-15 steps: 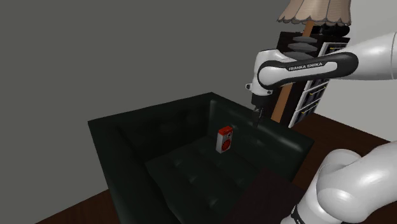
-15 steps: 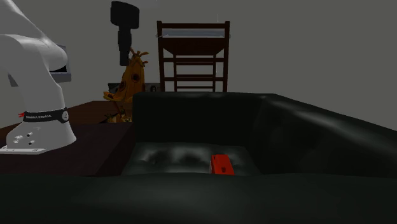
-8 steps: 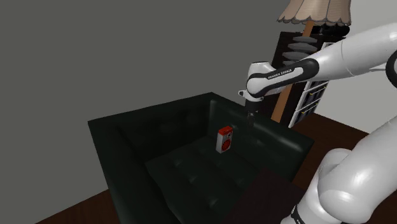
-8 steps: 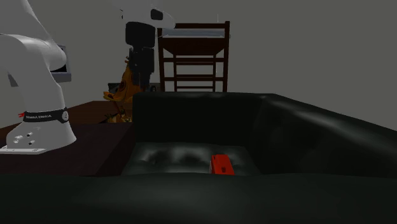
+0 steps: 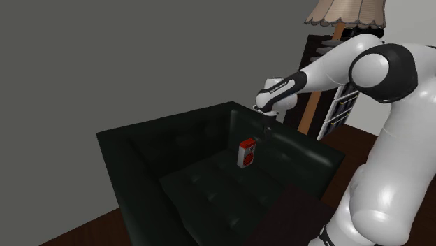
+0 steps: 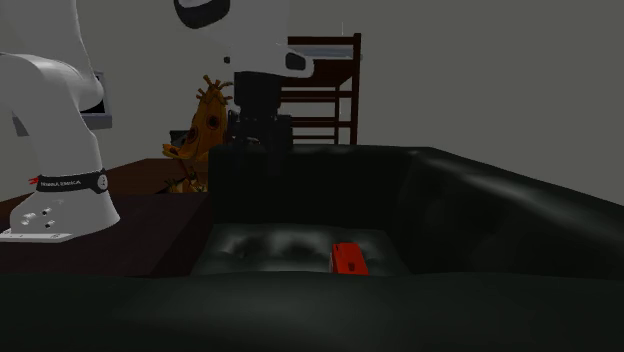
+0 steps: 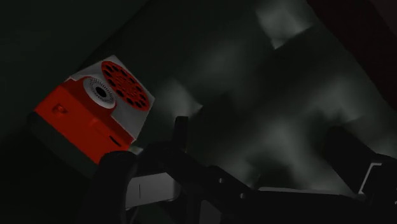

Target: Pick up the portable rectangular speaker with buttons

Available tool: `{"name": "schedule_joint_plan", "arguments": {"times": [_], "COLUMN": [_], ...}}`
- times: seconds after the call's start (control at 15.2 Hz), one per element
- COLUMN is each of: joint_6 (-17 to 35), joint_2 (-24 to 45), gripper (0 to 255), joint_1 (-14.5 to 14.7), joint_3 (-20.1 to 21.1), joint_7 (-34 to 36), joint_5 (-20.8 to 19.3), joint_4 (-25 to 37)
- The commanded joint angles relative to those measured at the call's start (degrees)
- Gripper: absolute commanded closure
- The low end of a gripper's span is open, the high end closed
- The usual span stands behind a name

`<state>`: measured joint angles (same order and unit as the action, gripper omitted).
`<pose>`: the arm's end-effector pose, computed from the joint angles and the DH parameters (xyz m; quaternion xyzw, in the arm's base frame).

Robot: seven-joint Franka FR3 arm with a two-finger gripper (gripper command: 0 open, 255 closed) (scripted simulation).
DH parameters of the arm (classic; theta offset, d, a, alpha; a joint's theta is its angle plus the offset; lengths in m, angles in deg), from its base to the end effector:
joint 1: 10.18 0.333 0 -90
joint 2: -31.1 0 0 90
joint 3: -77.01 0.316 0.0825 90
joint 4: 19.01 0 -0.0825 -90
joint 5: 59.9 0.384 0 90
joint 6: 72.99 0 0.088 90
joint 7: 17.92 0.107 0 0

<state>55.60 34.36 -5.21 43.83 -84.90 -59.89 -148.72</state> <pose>0.4559 -0.2441 0.3338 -0.9427 -0.3315 0.0341 0.0143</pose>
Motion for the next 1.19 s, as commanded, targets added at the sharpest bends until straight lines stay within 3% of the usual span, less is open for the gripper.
{"name": "schedule_joint_plan", "arguments": {"times": [0.0,0.46,0.86,1.12], "joint_6": [1.7,3.5,2.5,4.4], "joint_2": [6.0,22.7,35.4,37.5], "gripper": [0,0,0,0], "joint_1": [-0.7,-7.0,-12.1,-12.6], "joint_3": [0.3,6.5,12.2,13.0], "joint_7": [-6.8,-23.7,-33.0,-33.5], "joint_5": [4.5,14.7,18.0,18.8], "joint_4": [3.7,17.5,31.9,32.1]}}
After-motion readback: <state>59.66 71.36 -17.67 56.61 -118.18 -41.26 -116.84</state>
